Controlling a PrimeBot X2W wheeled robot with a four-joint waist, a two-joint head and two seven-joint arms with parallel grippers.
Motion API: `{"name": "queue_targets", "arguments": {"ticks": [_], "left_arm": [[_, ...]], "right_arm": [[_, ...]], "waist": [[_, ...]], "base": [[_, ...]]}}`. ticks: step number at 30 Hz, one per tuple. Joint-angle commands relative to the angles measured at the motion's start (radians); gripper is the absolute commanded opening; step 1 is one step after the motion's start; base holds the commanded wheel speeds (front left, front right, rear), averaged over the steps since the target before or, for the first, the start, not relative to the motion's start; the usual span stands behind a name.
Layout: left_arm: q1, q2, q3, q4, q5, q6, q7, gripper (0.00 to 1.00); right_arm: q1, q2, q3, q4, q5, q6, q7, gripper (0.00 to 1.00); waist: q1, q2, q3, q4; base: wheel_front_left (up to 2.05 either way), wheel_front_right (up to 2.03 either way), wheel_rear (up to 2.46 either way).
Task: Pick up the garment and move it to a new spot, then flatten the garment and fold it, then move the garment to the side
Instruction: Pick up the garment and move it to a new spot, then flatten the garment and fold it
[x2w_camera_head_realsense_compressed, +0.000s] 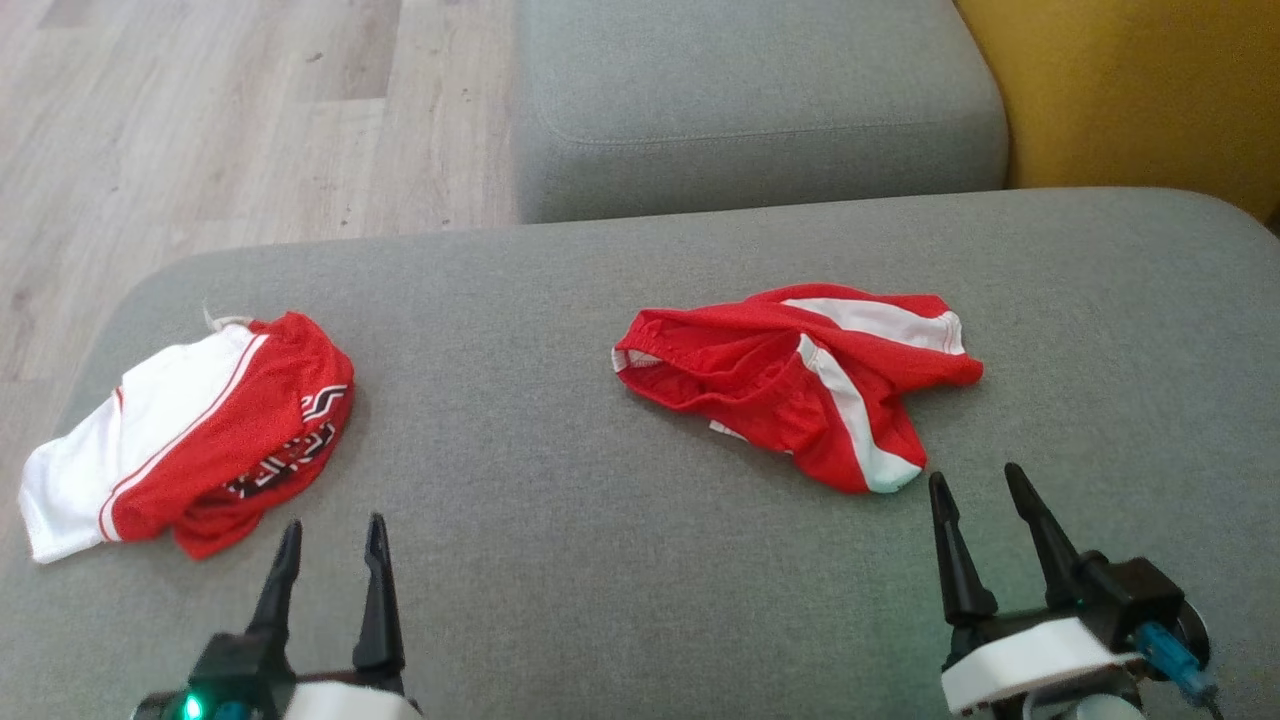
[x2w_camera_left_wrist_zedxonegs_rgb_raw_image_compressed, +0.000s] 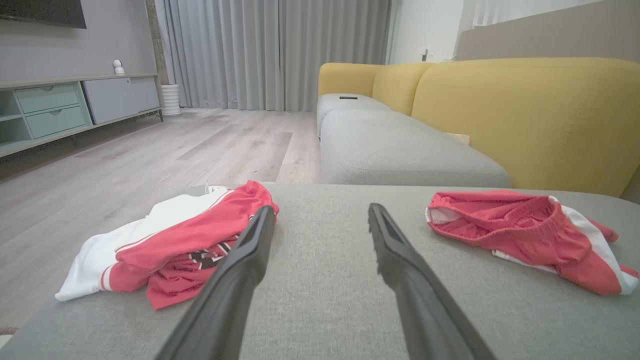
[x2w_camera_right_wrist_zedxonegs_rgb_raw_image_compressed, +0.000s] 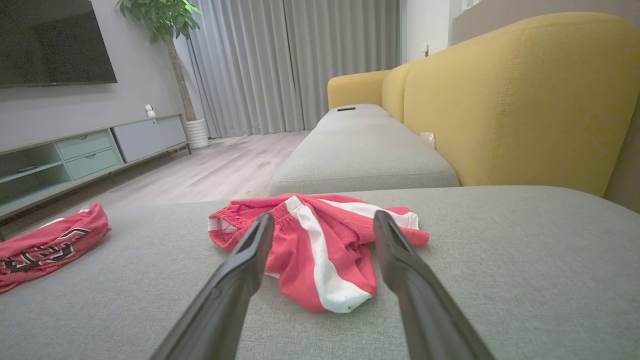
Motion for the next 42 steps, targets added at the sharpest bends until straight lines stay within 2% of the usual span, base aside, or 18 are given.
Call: {"name": "queue_targets", "arguments": {"ticks": [1, 33, 39, 42], "left_arm": [[-0.039, 0.003, 0.026, -0.037, 0.012, 0.0, -0.012, 1.0], [-0.011, 0.003, -0.016, -0.004, 0.04, 0.003, -0.012, 1.0], [-0.026, 0.003, -0.049, 0.027, 0.046, -0.005, -0.012, 1.0], [-0.082, 0.003, -0.092, 0.049, 0.025, -0.02, -0.012, 1.0]], "right_arm": [[-0.027, -0.002, 0.02, -0.035, -0.005, 0.007, -0.006, 1.0], [0.002, -0.002, 0.02, -0.031, -0.004, 0.007, -0.006, 1.0], [-0.006, -0.002, 0.04, -0.03, -0.014, 0.007, -0.006, 1.0], [-0.015, -0.002, 0.045, -0.034, -0.025, 0.007, -0.006, 1.0]], "waist": [[0.0002, -0.0001, -0.004, 0.004], [0.0002, -0.0001, -0.018, 0.022], [0.0002, -0.0001, -0.001, 0.004], [0.0002, -0.0001, 0.022, -0.015]], "base": [[0.0, 0.0, 0.0], [0.0, 0.0, 0.0], [0.0, 0.0, 0.0], [0.0, 0.0, 0.0]]}}
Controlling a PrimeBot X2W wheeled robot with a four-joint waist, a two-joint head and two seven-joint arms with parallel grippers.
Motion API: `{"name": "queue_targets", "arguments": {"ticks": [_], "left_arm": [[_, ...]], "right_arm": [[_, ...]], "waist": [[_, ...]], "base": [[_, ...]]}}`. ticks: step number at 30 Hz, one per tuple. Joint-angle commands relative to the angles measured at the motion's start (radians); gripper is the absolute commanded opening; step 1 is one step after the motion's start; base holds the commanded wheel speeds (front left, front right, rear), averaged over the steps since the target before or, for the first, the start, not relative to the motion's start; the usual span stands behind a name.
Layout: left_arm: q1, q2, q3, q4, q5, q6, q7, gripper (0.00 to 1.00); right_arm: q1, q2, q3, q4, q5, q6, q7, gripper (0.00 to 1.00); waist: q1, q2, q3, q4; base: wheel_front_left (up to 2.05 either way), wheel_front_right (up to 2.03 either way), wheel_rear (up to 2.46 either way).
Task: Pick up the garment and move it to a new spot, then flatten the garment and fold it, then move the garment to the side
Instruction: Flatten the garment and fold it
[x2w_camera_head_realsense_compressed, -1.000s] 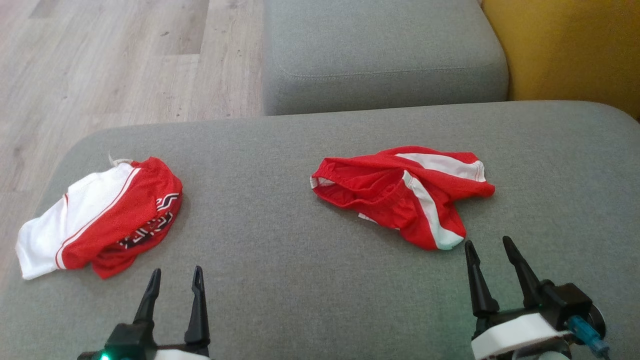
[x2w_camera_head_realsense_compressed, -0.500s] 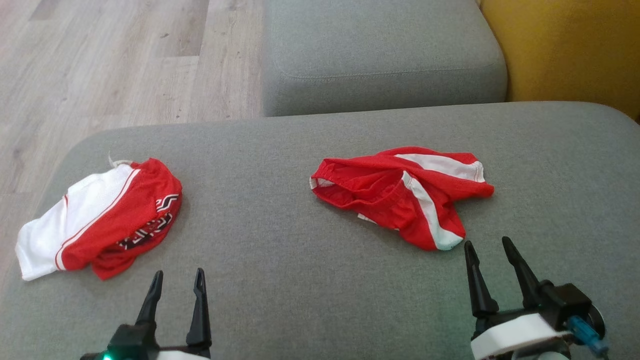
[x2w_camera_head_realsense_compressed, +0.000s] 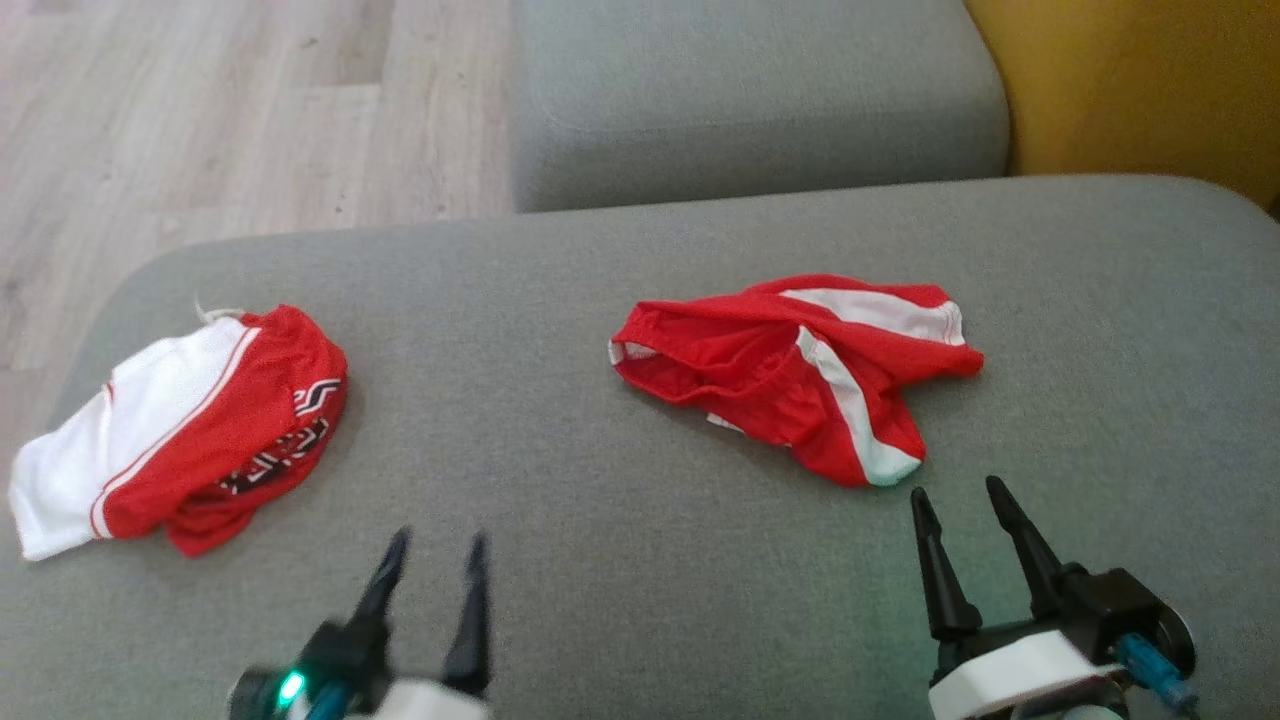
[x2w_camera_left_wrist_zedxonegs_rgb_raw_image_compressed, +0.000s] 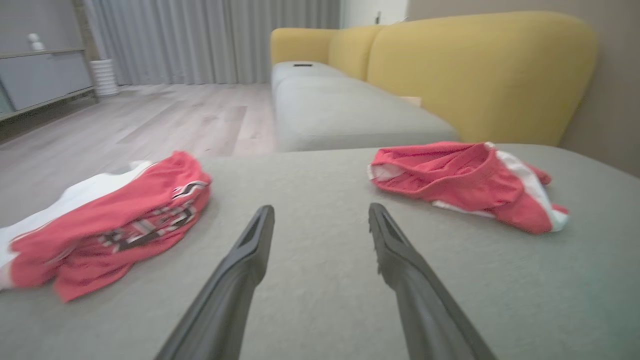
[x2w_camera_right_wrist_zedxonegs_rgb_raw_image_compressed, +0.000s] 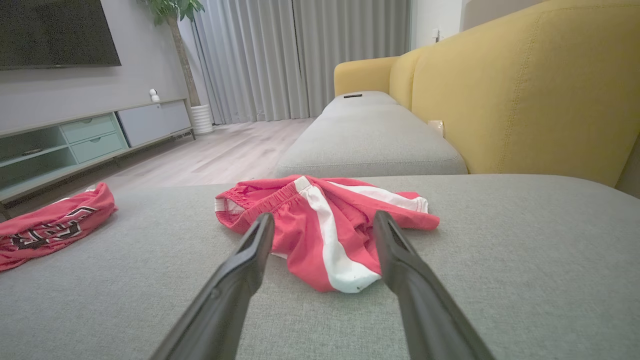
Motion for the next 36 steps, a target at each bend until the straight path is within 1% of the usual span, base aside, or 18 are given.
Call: {"name": "queue_targets", "arguments": {"ticks": [1, 3, 6, 8, 10, 12, 15, 19, 20, 22, 25, 30, 31, 32, 33, 36], "left_arm": [[-0.114, -0.001, -0.001, -0.023, -0.017, -0.011, -0.012, 1.0], [-0.183, -0.001, -0.052, 0.01, -0.047, -0.031, -0.012, 1.0], [-0.313, -0.001, -0.143, 0.106, -0.082, -0.068, -0.012, 1.0], [-0.411, -0.001, -0.211, 0.186, -0.13, -0.088, -0.004, 1.0], [-0.527, -0.001, -0.282, 0.246, -0.186, -0.1, 0.03, 1.0], [-0.647, -0.001, -0.344, 0.297, -0.222, -0.087, 0.074, 1.0], [-0.807, -0.001, -0.432, 0.374, -0.274, -0.068, 0.17, 1.0], [-0.96, -0.001, -0.516, 0.463, -0.36, -0.031, 0.271, 1.0], [-1.014, -0.001, -0.555, 0.495, -0.409, -0.015, 0.32, 1.0], [-1.057, -0.001, -0.596, 0.516, -0.448, 0.001, 0.359, 1.0], [-1.106, -0.001, -0.647, 0.543, -0.493, 0.026, 0.386, 1.0], [-1.155, -0.001, -0.708, 0.58, -0.553, 0.051, 0.372, 1.0], [-1.162, -0.001, -0.717, 0.587, -0.563, 0.051, 0.364, 0.91], [-1.167, -0.001, -0.726, 0.594, -0.575, 0.047, 0.359, 0.27], [-1.17, -0.001, -0.735, 0.598, -0.591, 0.041, 0.355, 0.0], [-1.178, -0.001, -0.753, 0.607, -0.616, 0.026, 0.345, 0.0]], "right_arm": [[-0.039, -0.003, 0.027, -0.035, -0.009, 0.007, -0.006, 1.0], [-0.049, -0.003, 0.037, -0.04, -0.016, 0.007, -0.006, 1.0], [-0.071, -0.003, 0.056, -0.048, -0.019, 0.007, -0.006, 1.0], [-0.085, -0.003, 0.064, -0.054, -0.023, 0.007, -0.006, 1.0], [-0.098, -0.006, 0.063, -0.067, -0.023, 0.007, -0.006, 1.0], [-0.115, -0.007, 0.062, -0.08, -0.018, 0.007, -0.006, 1.0], [-0.145, -0.009, 0.076, -0.099, -0.013, 0.007, -0.006, 1.0], [-0.182, -0.009, 0.087, -0.107, -0.005, 0.007, -0.006, 1.0], [-0.195, -0.008, 0.091, -0.109, -0.003, 0.007, -0.006, 1.0], [-0.205, -0.008, 0.092, -0.108, -0.002, 0.007, -0.006, 1.0], [-0.215, -0.007, 0.089, -0.109, 0.0, 0.007, -0.006, 1.0], [-0.227, -0.006, 0.087, -0.106, 0.003, 0.007, -0.006, 1.0], [-0.229, -0.006, 0.086, -0.106, 0.003, 0.007, -0.006, 1.0], [-0.23, -0.005, 0.085, -0.106, 0.004, 0.007, -0.006, 1.0], [-0.231, -0.005, 0.083, -0.105, 0.004, 0.007, -0.006, 1.0], [-0.23, -0.005, 0.08, -0.102, 0.004, 0.007, -0.006, 1.0]], "waist": [[-0.0001, 0.0, 0.022, -0.021], [-0.0001, 0.0, 0.045, -0.044], [-0.0001, 0.0, 0.083, -0.084], [-0.0001, 0.0, 0.11, -0.109], [-0.0001, 0.0, 0.149, -0.126], [-0.0001, 0.0, 0.188, -0.141], [-0.0001, 0.0, 0.245, -0.169], [-0.0001, 0.0, 0.292, -0.201], [-0.0001, 0.0, 0.311, -0.216], [-0.0001, 0.0, 0.326, -0.229], [-0.0001, 0.0, 0.344, -0.246], [-0.0001, 0.0, 0.36, -0.266], [-0.0001, 0.0, 0.362, -0.269], [-0.0001, 0.0, 0.362, -0.271], [-0.0001, 0.0, 0.362, -0.272], [-0.0001, 0.0, 0.356, -0.272]], "base": [[0.0, 0.0, 0.0], [0.0, 0.0, 0.0], [0.0, 0.0, 0.0], [0.0, 0.0, 0.0], [0.0, 0.0, 0.0], [0.0, 0.0, 0.0], [0.0, 0.0, 0.0], [0.0, 0.0, 0.0], [0.0, 0.0, 0.0], [0.0, 0.0, 0.0], [0.0, 0.0, 0.0], [0.0, 0.0, 0.0], [0.0, 0.0, 0.0], [0.0, 0.0, 0.0], [0.0, 0.0, 0.0], [0.0, 0.0, 0.0]]}}
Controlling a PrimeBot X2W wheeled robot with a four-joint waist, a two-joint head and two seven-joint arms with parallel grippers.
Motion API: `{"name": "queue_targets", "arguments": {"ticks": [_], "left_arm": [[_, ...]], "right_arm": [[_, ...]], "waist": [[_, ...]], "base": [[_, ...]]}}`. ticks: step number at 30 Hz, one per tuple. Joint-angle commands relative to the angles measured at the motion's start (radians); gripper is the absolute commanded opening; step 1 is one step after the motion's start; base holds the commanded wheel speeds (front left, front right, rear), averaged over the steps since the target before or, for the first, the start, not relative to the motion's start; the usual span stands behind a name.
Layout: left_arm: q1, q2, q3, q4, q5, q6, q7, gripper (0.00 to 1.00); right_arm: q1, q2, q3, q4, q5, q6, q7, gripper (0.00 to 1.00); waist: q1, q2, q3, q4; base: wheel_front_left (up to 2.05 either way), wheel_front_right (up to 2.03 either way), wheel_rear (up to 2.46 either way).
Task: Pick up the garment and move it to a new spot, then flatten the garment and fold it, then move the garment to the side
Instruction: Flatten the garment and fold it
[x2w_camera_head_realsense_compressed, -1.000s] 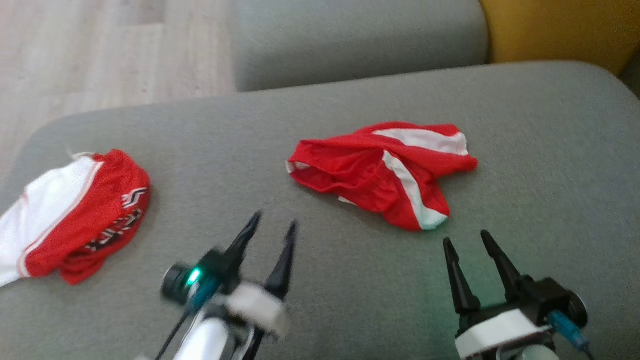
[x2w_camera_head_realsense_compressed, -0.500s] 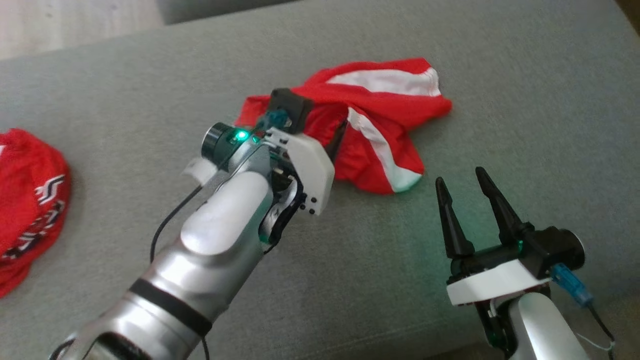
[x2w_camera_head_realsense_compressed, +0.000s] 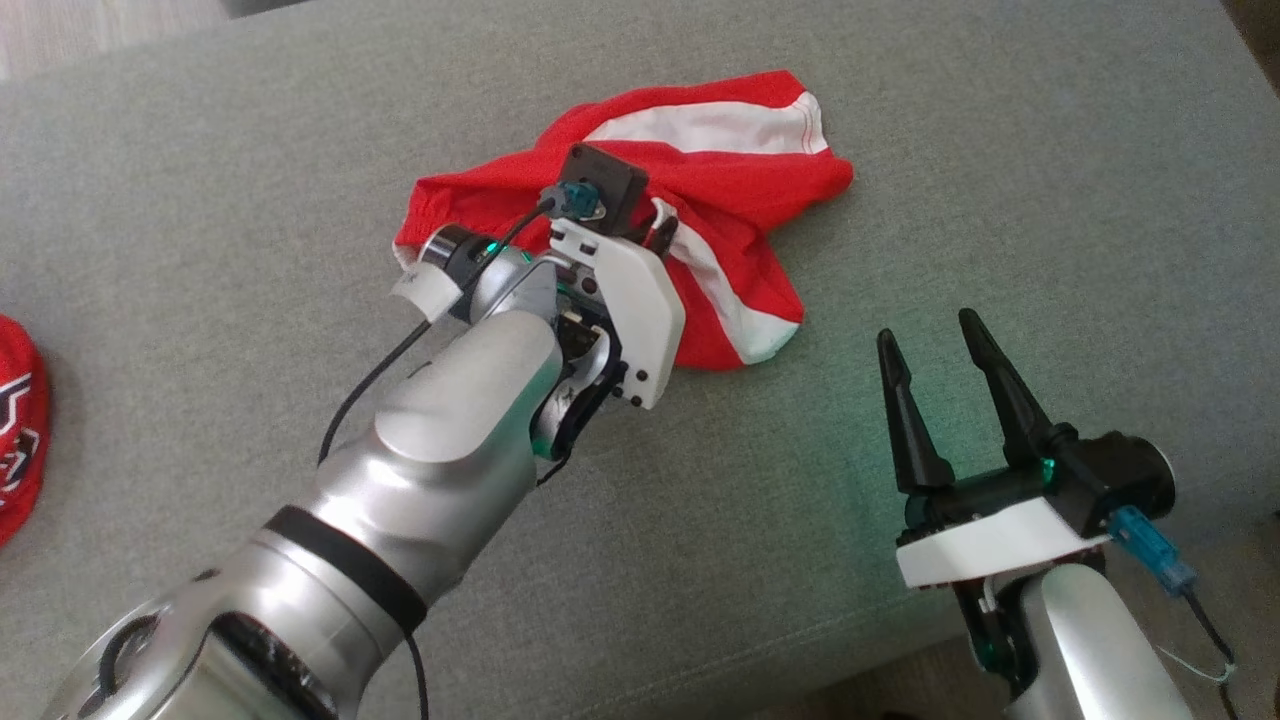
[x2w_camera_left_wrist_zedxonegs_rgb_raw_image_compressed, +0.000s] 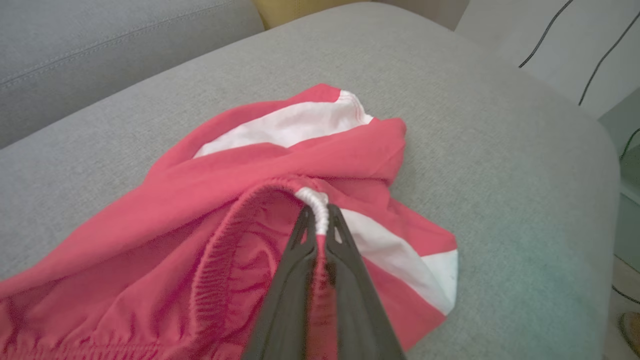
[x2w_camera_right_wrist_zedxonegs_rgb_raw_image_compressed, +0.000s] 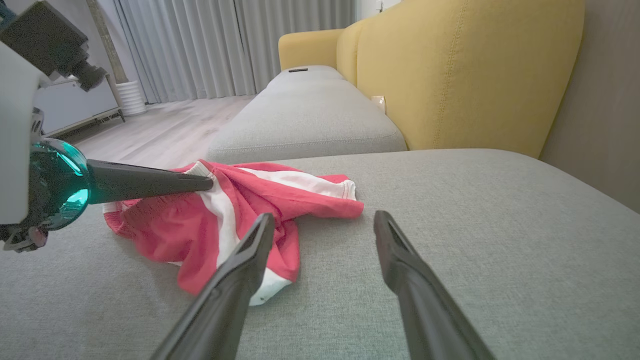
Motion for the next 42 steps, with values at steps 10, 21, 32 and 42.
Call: {"name": "queue_targets", "arguments": {"ticks": [10, 21, 32, 42], "left_arm": [[-0.145, 0.007, 0.022, -0.139, -0.165, -0.039, -0.113, 0.0], [-0.01, 0.134, 0.125, -0.311, -0.268, 0.001, -0.207, 0.0], [0.531, 0.282, 0.157, -0.479, -0.345, 0.067, -0.346, 0.0], [0.667, 0.217, 0.329, -0.533, -0.244, 0.048, -0.362, 0.0]], "right_arm": [[0.005, -0.002, 0.02, -0.017, 0.026, 0.007, -0.006, 1.0], [0.084, -0.002, 0.001, -0.038, 0.038, 0.007, -0.006, 1.0], [0.163, -0.002, -0.063, 0.025, 0.04, 0.007, -0.006, 1.0], [0.241, -0.002, -0.111, 0.17, 0.118, 0.007, -0.006, 1.0]], "waist": [[-0.0001, 0.0, -0.132, -0.016], [-0.0001, 0.0, -0.259, 0.062], [-0.0001, 0.0, -0.211, 0.24], [-0.0001, 0.0, -0.167, 0.276]], "base": [[0.0, 0.0, 0.0], [0.0, 0.0, 0.0], [0.0, 0.0, 0.0], [0.0, 0.0, 0.0]]}}
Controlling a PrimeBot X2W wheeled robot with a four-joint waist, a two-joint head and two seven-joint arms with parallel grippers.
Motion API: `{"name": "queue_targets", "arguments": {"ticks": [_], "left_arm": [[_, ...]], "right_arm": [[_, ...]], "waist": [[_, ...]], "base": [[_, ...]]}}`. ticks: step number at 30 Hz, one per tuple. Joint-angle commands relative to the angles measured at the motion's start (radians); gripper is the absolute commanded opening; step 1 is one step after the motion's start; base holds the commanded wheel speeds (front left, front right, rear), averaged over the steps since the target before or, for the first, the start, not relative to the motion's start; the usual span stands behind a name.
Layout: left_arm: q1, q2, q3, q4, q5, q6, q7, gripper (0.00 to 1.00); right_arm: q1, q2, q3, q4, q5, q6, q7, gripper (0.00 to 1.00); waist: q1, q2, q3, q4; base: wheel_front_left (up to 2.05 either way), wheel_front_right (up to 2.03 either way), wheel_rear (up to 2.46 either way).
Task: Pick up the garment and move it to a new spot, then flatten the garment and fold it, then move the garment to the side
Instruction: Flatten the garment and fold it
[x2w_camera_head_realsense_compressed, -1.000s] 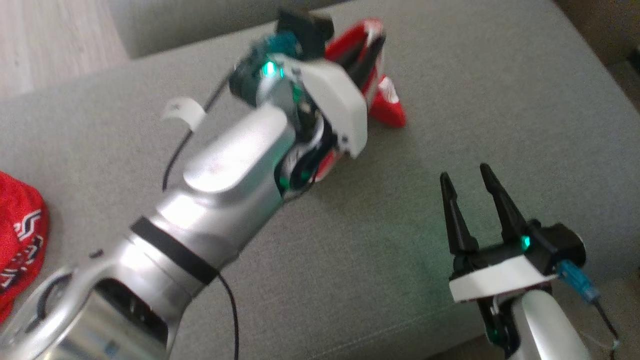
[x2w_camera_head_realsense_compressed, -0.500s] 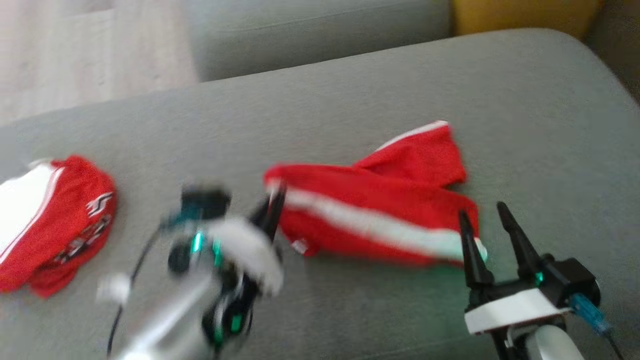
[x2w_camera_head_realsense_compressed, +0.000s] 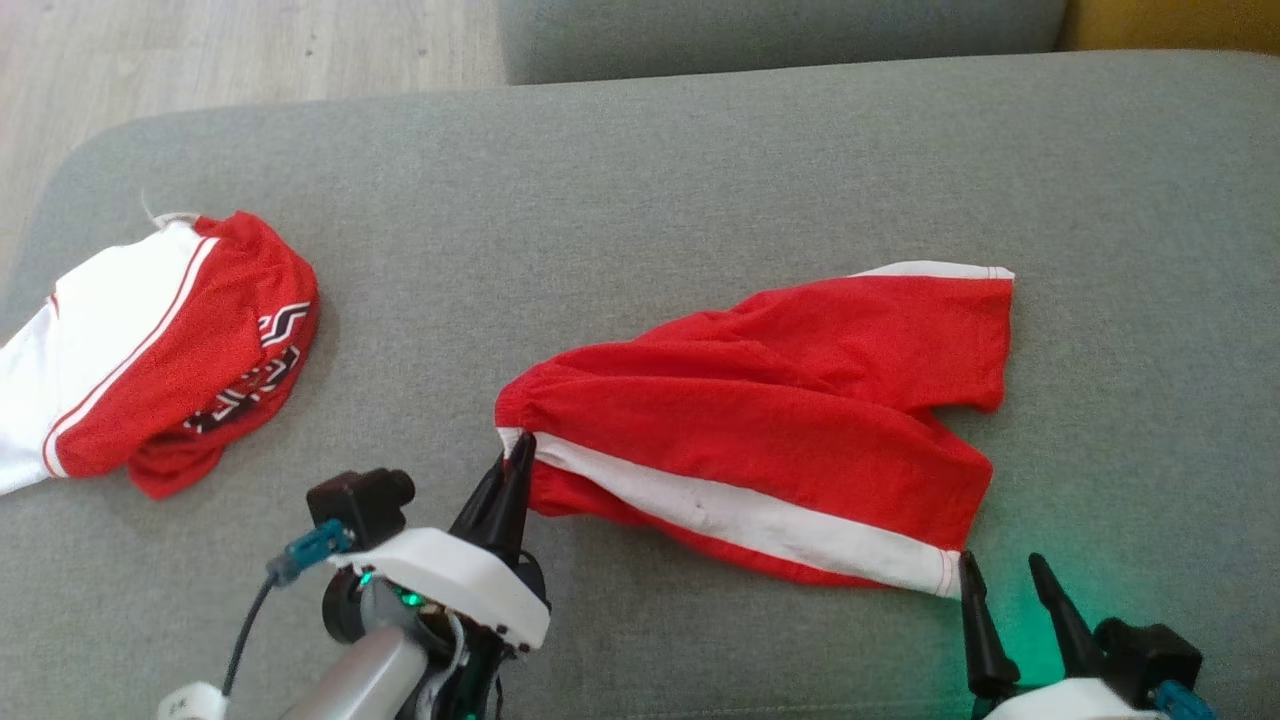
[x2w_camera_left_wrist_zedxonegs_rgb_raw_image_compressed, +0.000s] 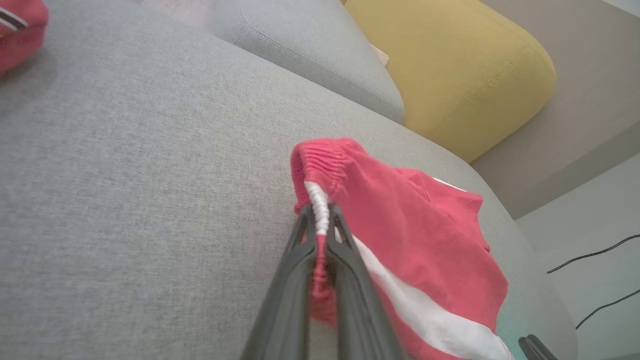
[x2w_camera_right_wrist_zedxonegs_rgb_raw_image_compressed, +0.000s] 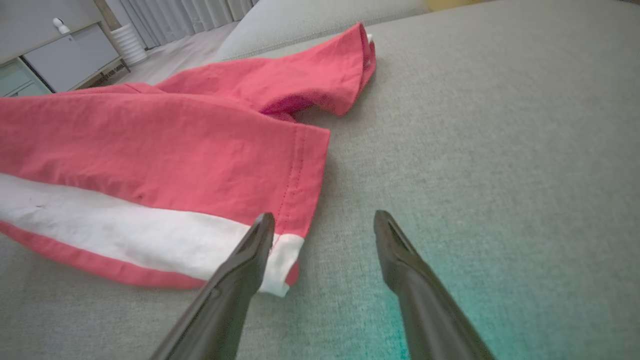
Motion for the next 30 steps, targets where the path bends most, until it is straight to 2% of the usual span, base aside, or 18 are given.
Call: {"name": "queue_targets", "arguments": {"ticks": [1, 10, 12, 13, 14, 15, 16, 20, 25, 29, 30], "left_arm": [[-0.011, -0.006, 0.06, -0.034, 0.028, -0.016, -0.013, 0.0], [0.007, -0.035, 0.077, -0.004, 0.093, -0.05, -0.013, 0.0], [0.007, -0.039, 0.075, 0.003, 0.097, -0.056, -0.013, 0.0], [0.008, -0.04, 0.076, 0.006, 0.098, -0.058, -0.013, 0.0], [0.01, -0.041, 0.077, 0.009, 0.099, -0.06, -0.013, 0.0], [0.013, -0.042, 0.079, 0.012, 0.099, -0.061, -0.013, 0.0], [0.016, -0.042, 0.081, 0.015, 0.099, -0.062, -0.013, 0.0], [0.033, -0.038, 0.091, 0.018, 0.102, -0.067, -0.013, 0.0], [0.038, -0.018, 0.119, -0.024, 0.116, -0.087, -0.013, 0.0], [-0.018, 0.009, 0.146, -0.099, 0.086, -0.144, 0.005, 0.0], [-0.081, 0.016, 0.161, -0.141, 0.062, -0.181, 0.031, 0.0]], "right_arm": [[-0.018, -0.005, 0.024, -0.004, 0.02, 0.007, -0.007, 1.0], [-0.074, -0.005, 0.132, 0.134, 0.133, 0.007, -0.007, 1.0], [-0.083, -0.011, 0.154, 0.15, 0.142, 0.007, -0.007, 0.78], [-0.086, -0.013, 0.156, 0.154, 0.145, 0.007, -0.007, 0.73], [-0.087, -0.015, 0.162, 0.159, 0.147, 0.007, -0.007, 0.47], [-0.088, -0.016, 0.168, 0.166, 0.151, 0.007, -0.007, 0.03], [-0.089, -0.016, 0.175, 0.173, 0.159, 0.007, -0.007, 0.0], [-0.098, -0.046, 0.176, 0.147, 0.142, 0.007, -0.007, 0.0], [-0.084, -0.058, 0.069, -0.04, 0.09, 0.007, -0.007, 0.0], [-0.115, -0.062, -0.018, -0.24, 0.106, 0.007, -0.007, 0.0], [-0.167, -0.086, -0.025, -0.308, 0.122, 0.007, -0.007, 0.0]], "waist": [[-0.0001, 0.0, 0.005, -0.004], [-0.0001, 0.0, -0.012, 0.001], [-0.0001, 0.0, -0.019, 0.002], [-0.0001, 0.0, -0.024, 0.003], [-0.0001, 0.0, -0.028, 0.002], [-0.0001, 0.0, -0.033, 0.002], [-0.0001, 0.0, -0.038, 0.002], [-0.0001, 0.0, -0.062, -0.004], [-0.0001, 0.0, -0.084, -0.027], [-0.0001, 0.0, -0.075, -0.053], [-0.0001, 0.0, -0.056, -0.065]], "base": [[0.0, 0.0, 0.0], [0.0, 0.0, 0.0], [0.0, 0.0, 0.0], [0.0, 0.0, 0.0], [0.0, 0.0, 0.0], [0.0, 0.0, 0.0], [0.0, 0.0, 0.0], [0.0, 0.0, 0.0], [0.0, 0.0, 0.0], [0.0, 0.0, 0.0], [0.0, 0.0, 0.0]]}}
